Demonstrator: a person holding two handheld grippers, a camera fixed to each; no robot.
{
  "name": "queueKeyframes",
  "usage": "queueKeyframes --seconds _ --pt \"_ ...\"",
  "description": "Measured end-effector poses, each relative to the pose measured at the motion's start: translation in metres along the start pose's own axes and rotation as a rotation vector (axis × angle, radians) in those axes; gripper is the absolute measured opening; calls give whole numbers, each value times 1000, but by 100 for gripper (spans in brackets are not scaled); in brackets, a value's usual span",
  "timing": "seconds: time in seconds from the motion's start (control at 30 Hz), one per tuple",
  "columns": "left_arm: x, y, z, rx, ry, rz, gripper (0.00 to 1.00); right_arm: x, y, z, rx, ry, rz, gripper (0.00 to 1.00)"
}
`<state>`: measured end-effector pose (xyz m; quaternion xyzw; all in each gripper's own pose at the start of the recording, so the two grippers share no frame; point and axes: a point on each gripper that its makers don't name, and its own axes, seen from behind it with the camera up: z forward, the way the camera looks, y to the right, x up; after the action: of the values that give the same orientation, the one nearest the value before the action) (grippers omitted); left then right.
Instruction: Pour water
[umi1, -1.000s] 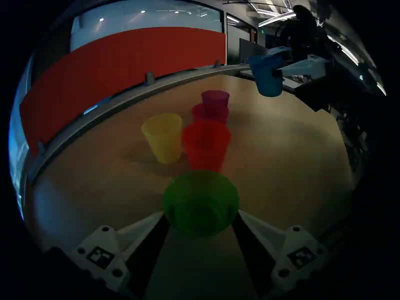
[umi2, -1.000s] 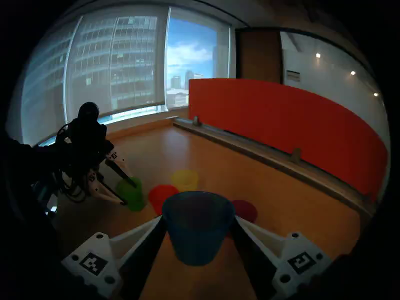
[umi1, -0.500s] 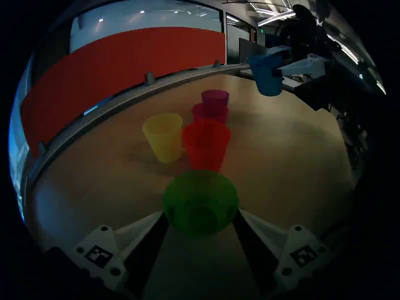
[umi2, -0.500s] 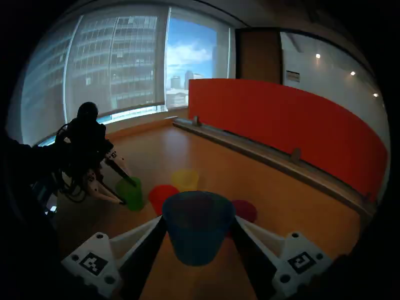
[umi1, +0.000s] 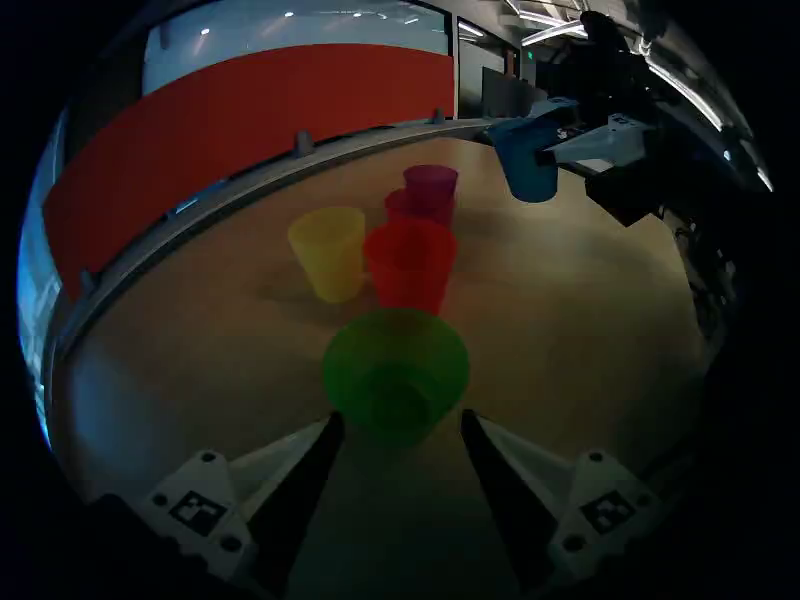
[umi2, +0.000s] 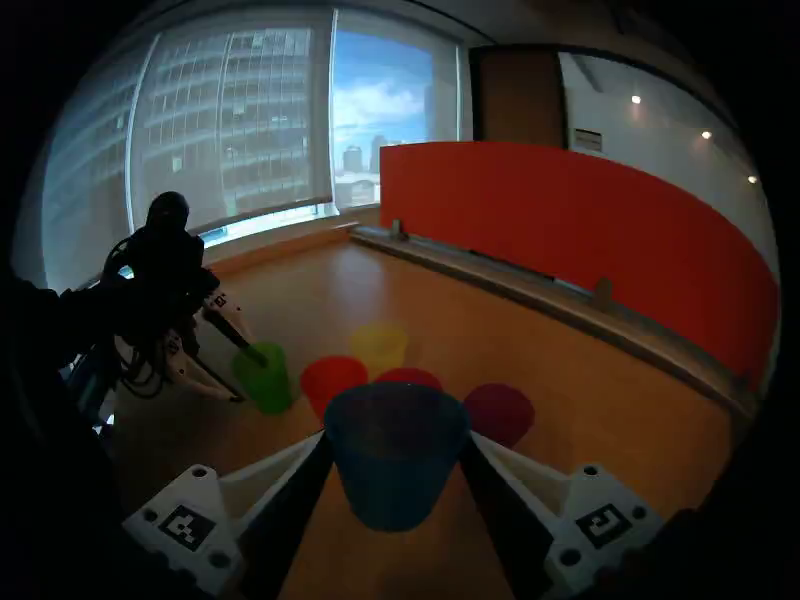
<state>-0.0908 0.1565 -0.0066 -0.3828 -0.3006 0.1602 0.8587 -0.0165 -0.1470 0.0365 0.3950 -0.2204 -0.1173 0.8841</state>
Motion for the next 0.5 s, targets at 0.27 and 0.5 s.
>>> queueKeyframes --seconds 0.27,0.5 --pt "-6 -1 -11 24 6 -6 87 -15 -6 18 13 -30 8 89" --pt "-10 -2 -22 50 29 -24 87 -32 -12 33 23 -67 13 89"
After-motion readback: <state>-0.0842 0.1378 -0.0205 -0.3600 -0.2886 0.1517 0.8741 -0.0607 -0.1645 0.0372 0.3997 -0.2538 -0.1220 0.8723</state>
